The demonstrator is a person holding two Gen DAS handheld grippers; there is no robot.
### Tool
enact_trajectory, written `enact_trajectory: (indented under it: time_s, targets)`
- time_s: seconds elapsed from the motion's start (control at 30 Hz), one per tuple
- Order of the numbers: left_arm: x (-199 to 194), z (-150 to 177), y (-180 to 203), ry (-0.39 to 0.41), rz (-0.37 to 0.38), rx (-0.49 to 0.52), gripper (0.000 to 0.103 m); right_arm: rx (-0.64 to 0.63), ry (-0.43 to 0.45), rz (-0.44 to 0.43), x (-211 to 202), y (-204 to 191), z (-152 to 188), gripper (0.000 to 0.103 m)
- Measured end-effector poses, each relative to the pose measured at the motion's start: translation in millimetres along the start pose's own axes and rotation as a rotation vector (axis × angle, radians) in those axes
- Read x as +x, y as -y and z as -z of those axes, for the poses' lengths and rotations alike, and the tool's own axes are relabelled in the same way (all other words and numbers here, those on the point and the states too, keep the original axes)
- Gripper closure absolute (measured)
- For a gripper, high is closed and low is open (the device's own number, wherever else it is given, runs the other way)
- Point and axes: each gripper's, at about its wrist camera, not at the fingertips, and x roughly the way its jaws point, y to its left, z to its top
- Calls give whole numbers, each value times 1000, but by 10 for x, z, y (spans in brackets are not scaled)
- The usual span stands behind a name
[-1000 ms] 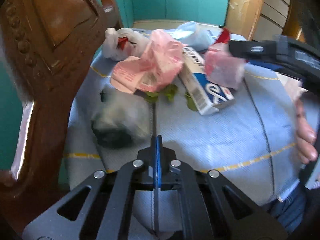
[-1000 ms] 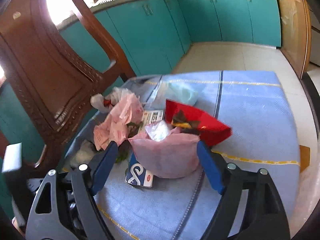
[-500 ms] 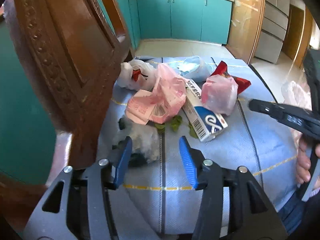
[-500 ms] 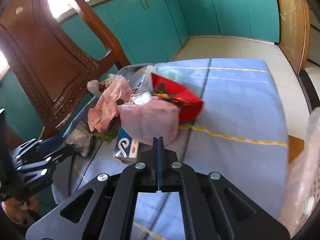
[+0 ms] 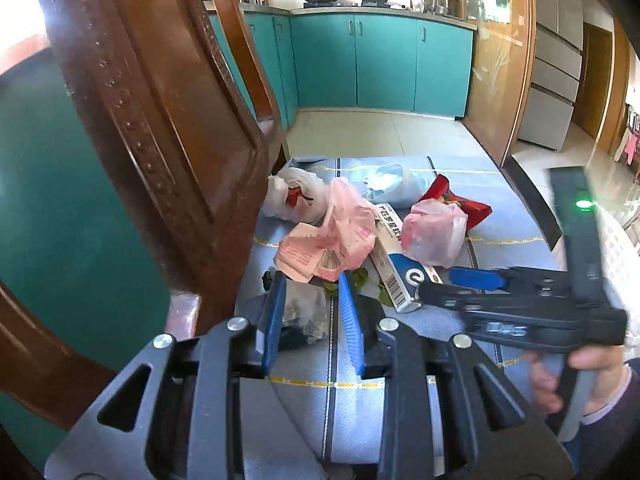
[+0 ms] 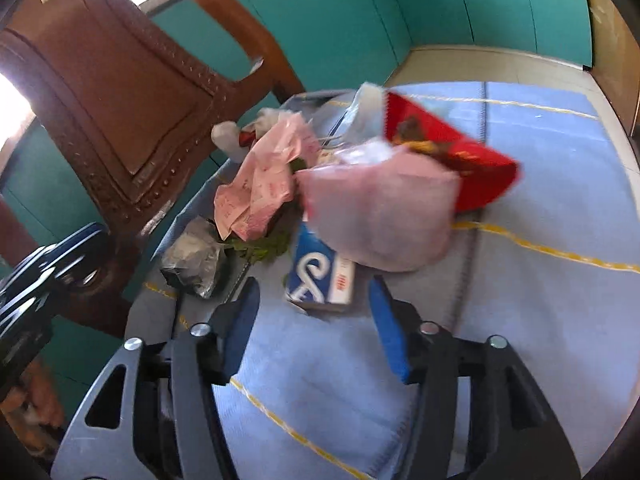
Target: Collect trash
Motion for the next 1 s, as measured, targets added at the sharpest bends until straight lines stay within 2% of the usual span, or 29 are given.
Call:
enact_trajectory:
  time_s: [0.1,0.17,0.2,0.23,0.33,0.37,0.47,0.53,0.63,0.7,0.77,0.83,0.87,1.0]
  targets:
    - [11,42,-6,-16,6,-5,73,7,-18,55,192,-65,-8,46]
    - [16,75,-20,-26,17,-11,72,-18,11,93,221,-117,-5,47]
    - [32,91,-19,-32,22,-10,72,-30,15,112,222,-133,-1,57]
    - [48,104,-20,-38,26,-10,72,-38,4,123,226,-138,13,63]
    - [183,140,-28,-76,56,-21,71,-44,-17,105,130,-77,83,63]
    - [253,155,-20,-94,67,-26,69,-46,-26,105,82,-56,114,63]
    - [390,184,28,-115,57,-20,55,-63,-80,114,-111,50,244,63]
    - [499,193,59,-137,51,-15,53,-74,-109,109,-202,108,303,63]
    - [617,192,109,-150,-12,5,50,-95,-149,104,-350,214,395,63]
    - [637,177,132,-143,-21,7,42,-118,-169,107,-450,266,467,63]
    - [663,159,141,-146,-19,-4,36,-153,-186,123,-551,289,531,60]
    - [714,144,163,-154,-37,5,33,-171,-162,163,-625,299,526,40]
    - [731,137,167,-158,-43,12,32,-170,-144,176,-648,305,514,37]
    - [812,88,236,-169,-82,47,32,-154,-103,159,-692,305,457,36]
